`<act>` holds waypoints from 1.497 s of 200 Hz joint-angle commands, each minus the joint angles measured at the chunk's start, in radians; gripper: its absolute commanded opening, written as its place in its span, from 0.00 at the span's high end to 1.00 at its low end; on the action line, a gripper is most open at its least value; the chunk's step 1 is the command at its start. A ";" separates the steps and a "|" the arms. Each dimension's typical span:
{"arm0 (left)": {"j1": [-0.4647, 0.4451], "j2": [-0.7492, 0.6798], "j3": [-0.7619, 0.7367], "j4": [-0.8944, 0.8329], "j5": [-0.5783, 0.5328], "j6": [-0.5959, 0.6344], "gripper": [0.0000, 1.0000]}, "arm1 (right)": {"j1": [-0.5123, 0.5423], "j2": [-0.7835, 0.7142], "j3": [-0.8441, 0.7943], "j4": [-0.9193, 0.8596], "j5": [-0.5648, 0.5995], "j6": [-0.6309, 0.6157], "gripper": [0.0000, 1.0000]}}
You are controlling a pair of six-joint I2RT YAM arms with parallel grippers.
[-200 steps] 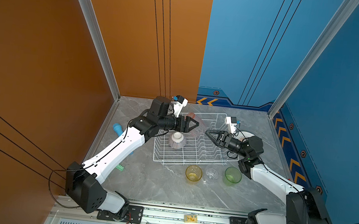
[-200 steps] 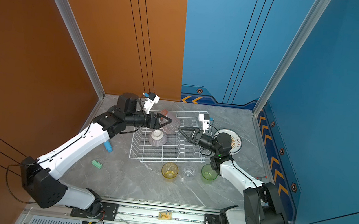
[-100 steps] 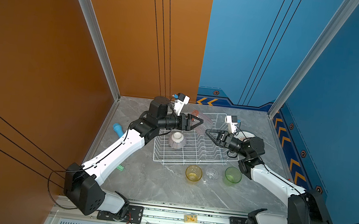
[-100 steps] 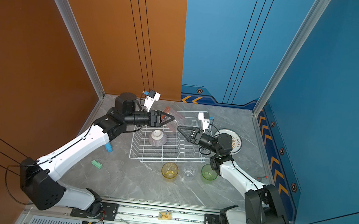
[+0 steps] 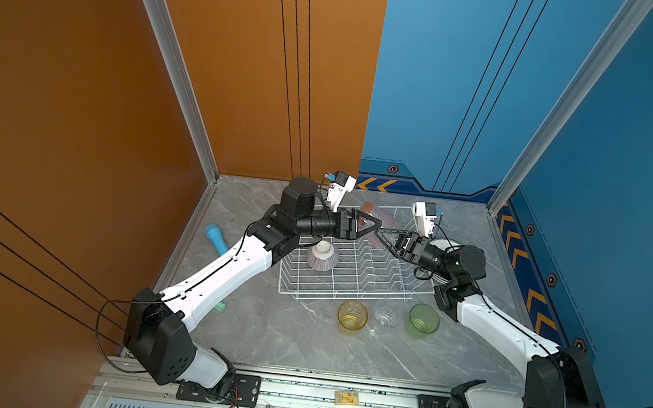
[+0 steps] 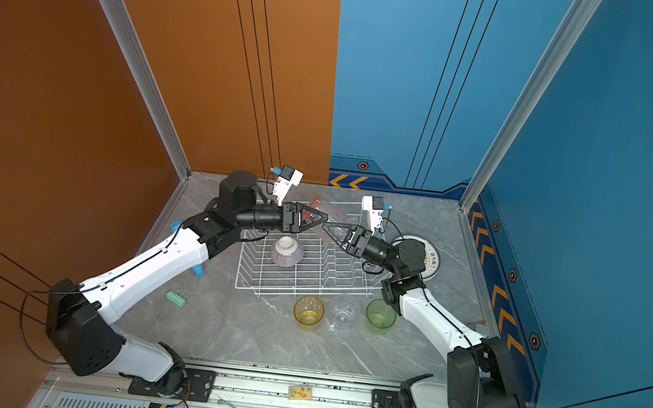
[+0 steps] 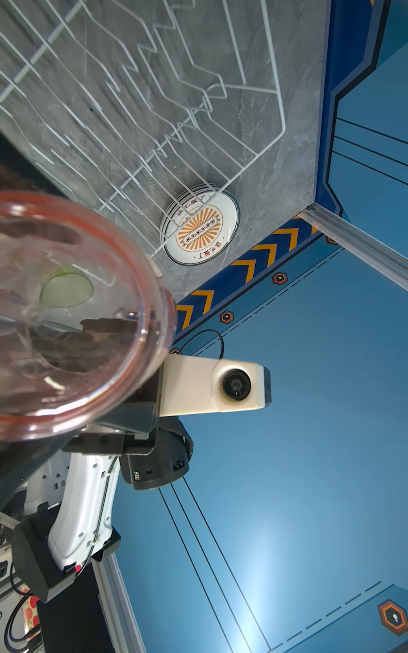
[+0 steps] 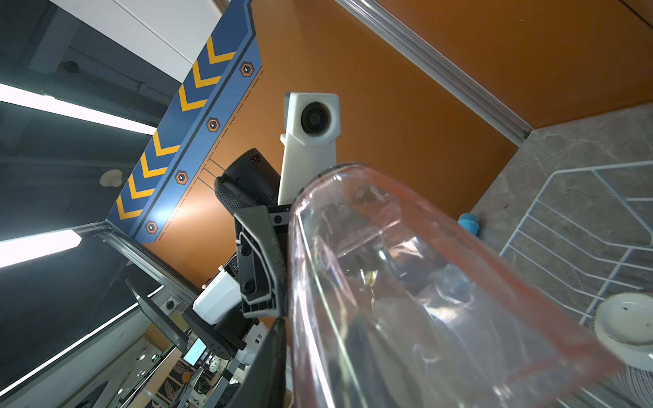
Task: Unload the mixed dishes from the dish rack
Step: 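Grasp the pink glass with the right gripper while the left gripper releases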
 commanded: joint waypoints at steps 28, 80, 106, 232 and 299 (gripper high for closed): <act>-0.009 -0.009 -0.007 0.079 0.035 -0.017 0.45 | 0.003 -0.004 0.032 0.056 0.001 -0.006 0.87; -0.012 -0.008 -0.008 0.097 0.044 -0.029 0.44 | -0.001 -0.019 0.035 0.038 0.003 -0.017 1.00; -0.014 -0.016 -0.016 0.097 0.037 -0.028 0.41 | -0.001 -0.045 0.039 -0.010 0.003 -0.050 1.00; -0.005 -0.115 -0.055 0.126 -0.038 -0.015 0.15 | 0.052 -0.145 0.083 -0.333 -0.032 -0.266 1.00; 0.018 -0.264 -0.017 -0.287 -0.393 0.197 0.15 | 0.139 -0.222 0.239 -1.040 0.042 -0.716 1.00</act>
